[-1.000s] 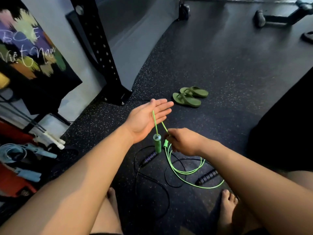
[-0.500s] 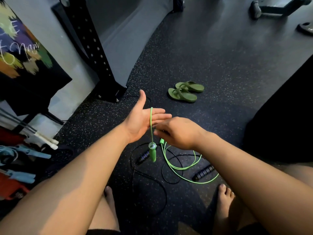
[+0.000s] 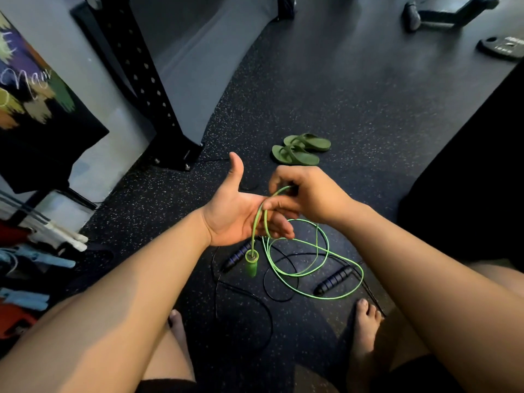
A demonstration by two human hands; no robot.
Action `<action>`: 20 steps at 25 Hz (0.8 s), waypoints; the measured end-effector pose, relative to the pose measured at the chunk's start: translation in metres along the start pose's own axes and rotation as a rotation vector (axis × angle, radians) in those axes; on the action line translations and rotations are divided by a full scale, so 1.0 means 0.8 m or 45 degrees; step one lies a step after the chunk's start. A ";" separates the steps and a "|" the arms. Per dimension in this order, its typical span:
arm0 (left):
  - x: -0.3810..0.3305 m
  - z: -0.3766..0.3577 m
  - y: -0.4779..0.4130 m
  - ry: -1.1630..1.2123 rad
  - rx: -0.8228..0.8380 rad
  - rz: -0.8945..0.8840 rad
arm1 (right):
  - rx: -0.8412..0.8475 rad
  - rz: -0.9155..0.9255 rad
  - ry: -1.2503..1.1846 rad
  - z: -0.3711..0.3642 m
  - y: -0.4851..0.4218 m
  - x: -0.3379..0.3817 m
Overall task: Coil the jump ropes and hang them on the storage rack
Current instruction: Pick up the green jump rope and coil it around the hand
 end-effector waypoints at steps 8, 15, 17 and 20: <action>-0.012 -0.015 0.003 0.407 -0.112 -0.366 | -0.077 -0.419 -0.423 -0.042 0.008 -0.024; -0.022 -0.006 0.008 0.545 -0.204 -0.541 | 0.160 -0.674 -1.520 -0.051 0.001 0.008; -0.023 -0.005 0.010 0.550 -0.216 -0.544 | 0.249 -0.676 -1.532 -0.053 0.001 0.004; -0.023 -0.006 0.012 0.553 -0.243 -0.541 | 0.301 -0.655 -1.485 -0.057 0.004 0.000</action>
Point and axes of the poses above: each hand's wrist, its own y-axis away from the middle knuckle, its own z-axis out of the back of the hand, x = y × z, the point moved 2 cm from there along -y, towards the middle knuckle, and after that the axes turned 11 degrees about y, right-handed, at the moved point
